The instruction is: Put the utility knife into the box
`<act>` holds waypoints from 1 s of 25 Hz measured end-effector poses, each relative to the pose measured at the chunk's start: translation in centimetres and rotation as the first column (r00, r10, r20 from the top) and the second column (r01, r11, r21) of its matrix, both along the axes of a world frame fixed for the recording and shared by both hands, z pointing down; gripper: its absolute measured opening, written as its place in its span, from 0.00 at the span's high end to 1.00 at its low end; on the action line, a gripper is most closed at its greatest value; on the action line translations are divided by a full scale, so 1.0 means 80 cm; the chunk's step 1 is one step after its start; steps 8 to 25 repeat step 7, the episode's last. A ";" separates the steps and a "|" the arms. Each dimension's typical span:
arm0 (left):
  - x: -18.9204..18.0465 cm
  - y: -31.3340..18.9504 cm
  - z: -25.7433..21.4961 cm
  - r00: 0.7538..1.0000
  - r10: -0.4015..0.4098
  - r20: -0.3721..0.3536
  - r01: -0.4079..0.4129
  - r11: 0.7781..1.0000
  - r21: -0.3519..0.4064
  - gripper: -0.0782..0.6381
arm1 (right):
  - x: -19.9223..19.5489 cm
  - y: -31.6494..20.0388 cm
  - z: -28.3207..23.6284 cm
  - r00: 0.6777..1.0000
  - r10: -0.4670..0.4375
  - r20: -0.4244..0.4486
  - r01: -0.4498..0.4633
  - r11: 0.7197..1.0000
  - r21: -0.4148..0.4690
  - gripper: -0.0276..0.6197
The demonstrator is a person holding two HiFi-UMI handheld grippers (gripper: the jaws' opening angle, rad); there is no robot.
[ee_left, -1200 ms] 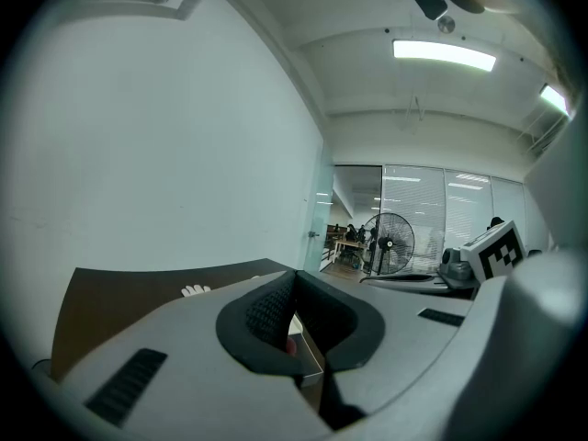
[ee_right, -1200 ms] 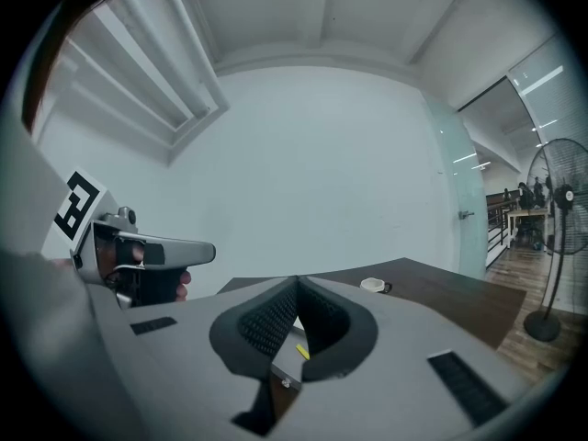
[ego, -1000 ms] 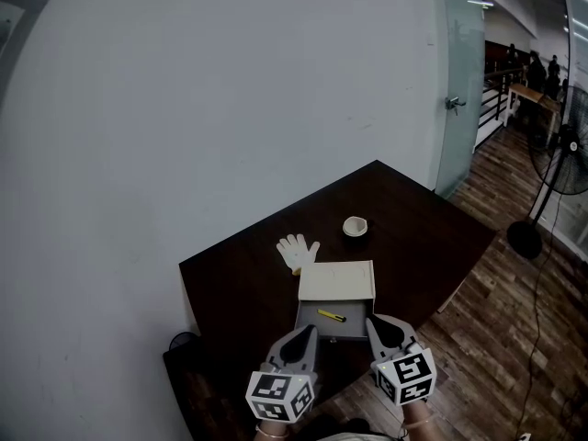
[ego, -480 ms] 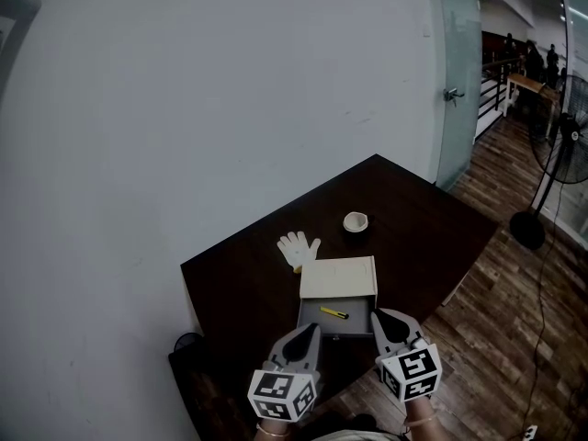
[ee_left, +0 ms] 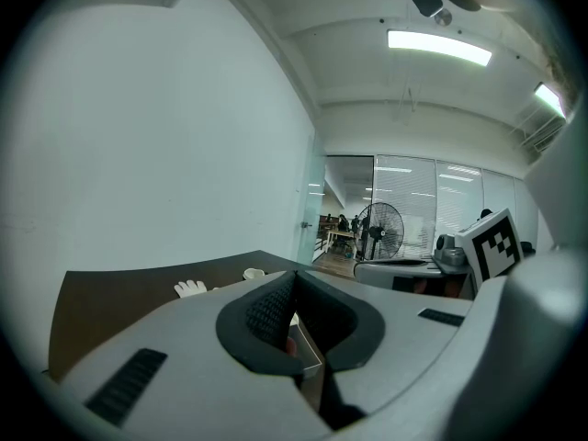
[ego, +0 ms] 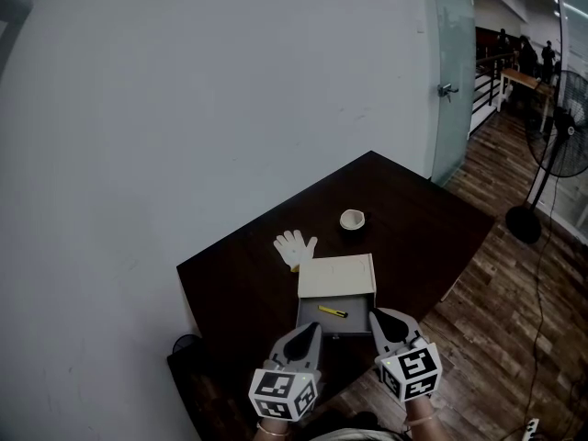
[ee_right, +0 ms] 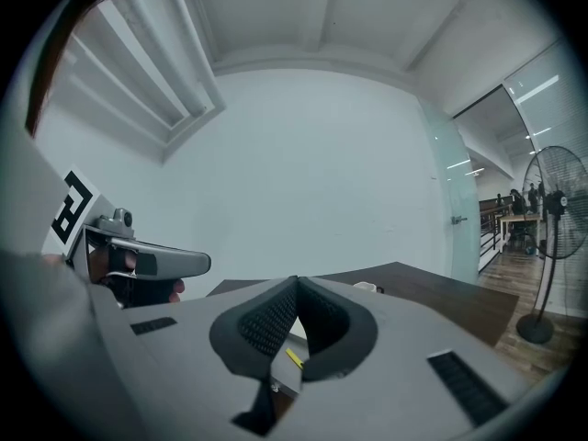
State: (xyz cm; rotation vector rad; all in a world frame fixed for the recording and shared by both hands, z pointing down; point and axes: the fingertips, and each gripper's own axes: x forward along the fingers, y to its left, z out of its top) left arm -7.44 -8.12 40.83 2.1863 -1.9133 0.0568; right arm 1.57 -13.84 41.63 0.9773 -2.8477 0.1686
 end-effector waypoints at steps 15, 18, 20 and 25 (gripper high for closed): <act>-0.011 -0.005 0.008 1.000 -0.003 0.002 0.003 1.000 -0.005 0.87 | -0.005 -0.004 0.002 1.000 0.008 -0.007 -0.008 1.000 0.001 0.95; -0.011 -0.005 0.008 1.000 -0.003 0.002 0.003 1.000 -0.005 0.87 | -0.005 -0.004 0.002 1.000 0.008 -0.007 -0.008 1.000 0.001 0.95; -0.011 -0.005 0.008 1.000 -0.003 0.002 0.003 1.000 -0.005 0.87 | -0.005 -0.004 0.002 1.000 0.008 -0.007 -0.008 1.000 0.001 0.95; -0.011 -0.005 0.008 1.000 -0.003 0.002 0.003 1.000 -0.005 0.87 | -0.005 -0.004 0.002 1.000 0.008 -0.007 -0.008 1.000 0.001 0.95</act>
